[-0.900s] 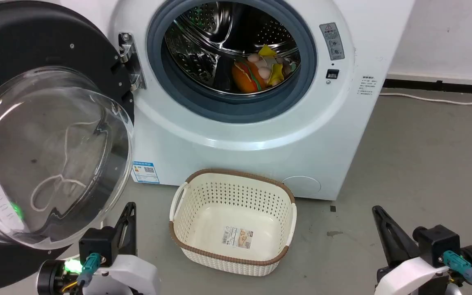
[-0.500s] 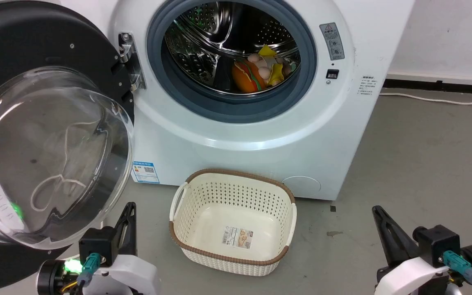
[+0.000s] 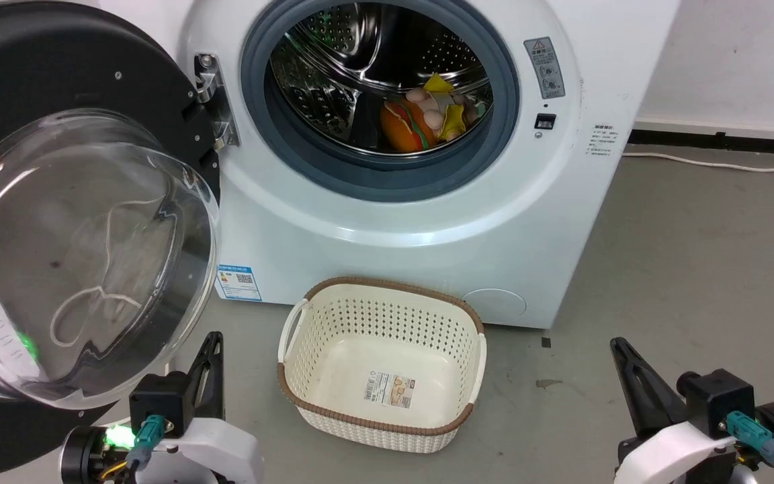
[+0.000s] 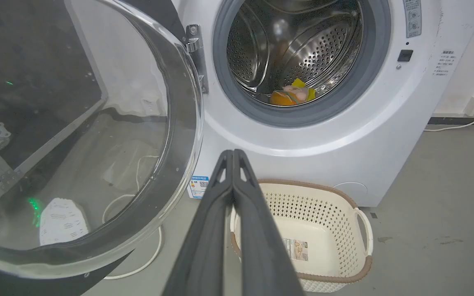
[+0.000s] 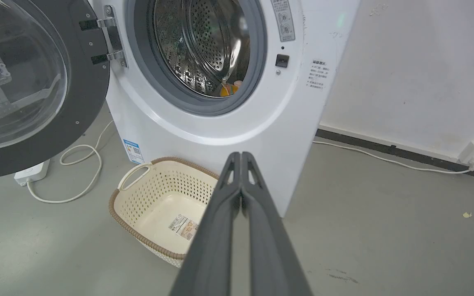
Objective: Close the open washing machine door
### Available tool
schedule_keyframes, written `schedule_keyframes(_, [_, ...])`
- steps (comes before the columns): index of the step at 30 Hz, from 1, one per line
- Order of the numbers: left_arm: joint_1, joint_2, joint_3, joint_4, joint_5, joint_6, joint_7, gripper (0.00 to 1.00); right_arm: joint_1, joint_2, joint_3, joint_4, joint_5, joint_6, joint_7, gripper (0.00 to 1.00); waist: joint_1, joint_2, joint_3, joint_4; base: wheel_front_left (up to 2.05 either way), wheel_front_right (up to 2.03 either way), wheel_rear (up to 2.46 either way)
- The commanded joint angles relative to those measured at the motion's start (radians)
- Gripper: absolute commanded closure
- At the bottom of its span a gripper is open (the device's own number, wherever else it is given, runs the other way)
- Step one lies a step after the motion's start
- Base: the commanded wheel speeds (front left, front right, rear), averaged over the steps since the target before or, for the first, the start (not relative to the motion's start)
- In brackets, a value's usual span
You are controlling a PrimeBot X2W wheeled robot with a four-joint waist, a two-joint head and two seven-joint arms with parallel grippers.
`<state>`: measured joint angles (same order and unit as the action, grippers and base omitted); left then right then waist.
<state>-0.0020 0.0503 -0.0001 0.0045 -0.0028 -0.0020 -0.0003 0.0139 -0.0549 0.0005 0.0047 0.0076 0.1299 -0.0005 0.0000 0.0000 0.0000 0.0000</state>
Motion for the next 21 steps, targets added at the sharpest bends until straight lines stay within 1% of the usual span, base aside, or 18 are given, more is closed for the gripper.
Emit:
schedule_keyframes(1, [0.002,0.0,0.0,-0.005,0.003,0.002,0.0,1.0,-0.014,0.005,0.0,-0.005,-0.008,0.001,0.0,1.0,0.0,0.0,0.0,0.0,0.0,0.0,0.0])
schedule_keyframes(18, [0.002,0.0,0.0,-0.005,0.003,0.002,0.0,1.0,-0.014,0.005,0.0,-0.005,-0.008,0.001,0.0,1.0,0.0,0.0,0.0,0.0,0.0,0.0,0.0])
schedule_keyframes(19, [0.0,0.0,0.0,0.0,0.0,0.0,0.0,0.0,0.0,0.0,0.0,0.0,0.001,0.0,0.0,0.0,0.0,0.0,0.0,0.0,0.0,0.0,0.0])
schedule_keyframes(21, [0.0,0.0,-0.001,0.001,0.0,0.0,0.0,0.0,0.001,0.0,-0.001,0.001,0.001,0.0,0.0,0.0,0.0,0.0,0.0,0.0,0.0,0.0,0.0])
